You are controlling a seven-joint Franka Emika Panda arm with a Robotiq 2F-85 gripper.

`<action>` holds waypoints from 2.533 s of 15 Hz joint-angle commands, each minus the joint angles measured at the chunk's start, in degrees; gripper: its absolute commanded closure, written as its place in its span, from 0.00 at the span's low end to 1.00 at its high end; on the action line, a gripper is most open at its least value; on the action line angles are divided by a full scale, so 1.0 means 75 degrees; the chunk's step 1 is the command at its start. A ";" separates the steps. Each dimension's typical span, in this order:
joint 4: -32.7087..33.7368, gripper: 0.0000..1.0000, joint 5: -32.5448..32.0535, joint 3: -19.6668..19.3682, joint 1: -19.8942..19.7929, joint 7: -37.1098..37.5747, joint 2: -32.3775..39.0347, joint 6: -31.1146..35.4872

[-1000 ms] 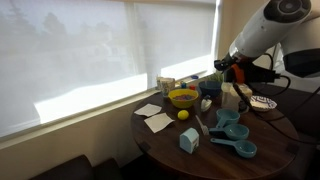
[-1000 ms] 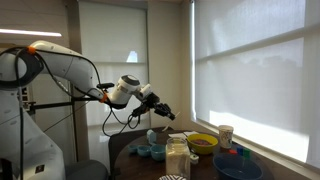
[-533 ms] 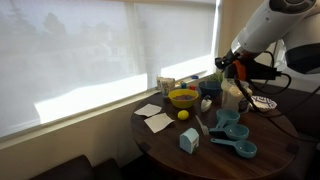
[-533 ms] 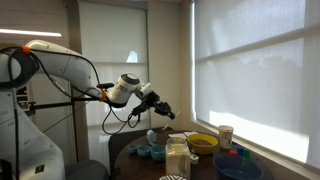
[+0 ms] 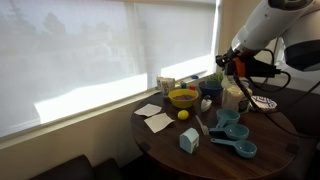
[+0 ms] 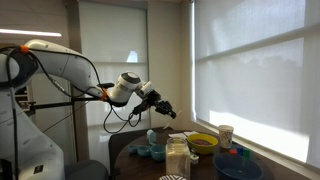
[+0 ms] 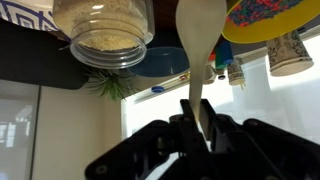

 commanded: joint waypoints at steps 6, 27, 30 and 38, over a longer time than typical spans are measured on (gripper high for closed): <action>0.0225 0.87 0.0538 0.0123 -0.0568 -0.0390 -0.0199 0.0154; -0.0670 0.97 -0.1159 -0.0507 -0.1514 -0.1027 -0.0154 0.0719; -0.0815 0.97 -0.1218 -0.0455 -0.1461 -0.0925 -0.0042 0.0694; -0.0829 0.97 -0.1060 -0.0323 -0.1333 -0.0944 0.0290 0.0543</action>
